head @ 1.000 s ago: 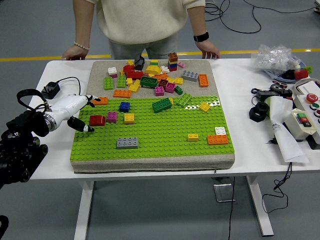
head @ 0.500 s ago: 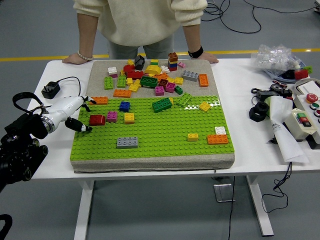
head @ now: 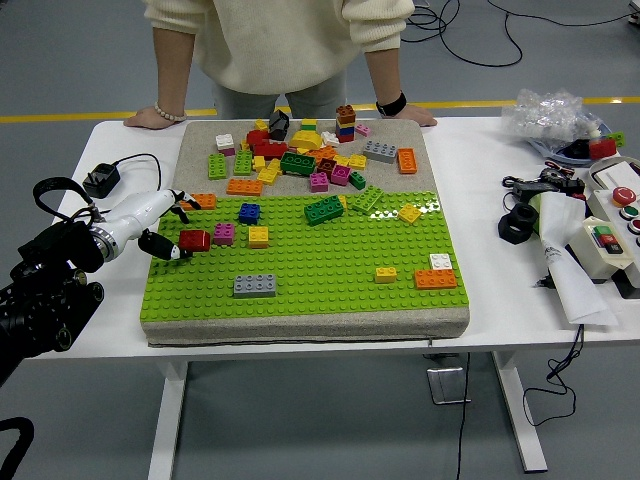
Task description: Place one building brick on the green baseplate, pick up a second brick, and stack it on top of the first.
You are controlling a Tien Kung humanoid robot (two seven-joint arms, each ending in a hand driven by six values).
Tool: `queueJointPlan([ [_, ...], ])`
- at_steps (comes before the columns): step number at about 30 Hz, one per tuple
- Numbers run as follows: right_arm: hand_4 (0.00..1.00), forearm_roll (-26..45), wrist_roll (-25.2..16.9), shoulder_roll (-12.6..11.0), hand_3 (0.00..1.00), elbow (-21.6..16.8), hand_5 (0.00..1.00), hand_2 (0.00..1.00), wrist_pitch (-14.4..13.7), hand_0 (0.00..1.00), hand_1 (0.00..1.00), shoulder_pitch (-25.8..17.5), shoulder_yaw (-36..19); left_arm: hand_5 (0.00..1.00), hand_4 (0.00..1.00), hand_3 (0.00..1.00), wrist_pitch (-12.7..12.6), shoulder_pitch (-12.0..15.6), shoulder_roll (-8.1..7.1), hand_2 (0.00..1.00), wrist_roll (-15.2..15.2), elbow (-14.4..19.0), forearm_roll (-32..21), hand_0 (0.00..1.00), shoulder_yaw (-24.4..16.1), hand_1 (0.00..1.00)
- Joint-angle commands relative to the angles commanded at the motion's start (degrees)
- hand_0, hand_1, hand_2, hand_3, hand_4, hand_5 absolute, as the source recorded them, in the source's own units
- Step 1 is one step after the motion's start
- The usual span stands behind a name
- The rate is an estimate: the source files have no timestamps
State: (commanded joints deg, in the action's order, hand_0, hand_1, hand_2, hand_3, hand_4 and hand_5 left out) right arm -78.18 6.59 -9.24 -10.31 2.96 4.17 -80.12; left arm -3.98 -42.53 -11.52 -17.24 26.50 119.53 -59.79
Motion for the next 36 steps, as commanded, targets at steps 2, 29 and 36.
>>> queueJointPlan([
  [2, 0.947, 0.07, -0.01, 0.04, 0.697, 0.0, 0.685, 0.738, -0.02, 0.76, 0.693, 0.08, 0.07, 0.106, 0.913, 0.711, -0.01, -0.4, 0.12, 0.581, -0.06, -0.79, -0.38, 0.818, 0.5, 0.72],
  [29, 0.947, 0.01, 0.09, 0.09, 0.696, 0.0, 0.685, 0.735, 0.11, 0.76, 0.692, 0.22, 0.21, 0.13, 0.766, 0.551, -0.06, -2.78, 1.24, 0.543, -0.9, -6.53, -5.89, 0.802, 3.53, 0.675],
  [36, 0.947, 0.03, 0.03, 0.12, 0.695, 0.0, 0.685, 0.736, 0.06, 0.761, 0.692, 0.3, 0.24, 0.132, 0.726, 0.521, 0.17, -2.77, 1.33, 0.536, -1.11, -7.04, -6.78, 0.788, 3.97, 0.646],
])
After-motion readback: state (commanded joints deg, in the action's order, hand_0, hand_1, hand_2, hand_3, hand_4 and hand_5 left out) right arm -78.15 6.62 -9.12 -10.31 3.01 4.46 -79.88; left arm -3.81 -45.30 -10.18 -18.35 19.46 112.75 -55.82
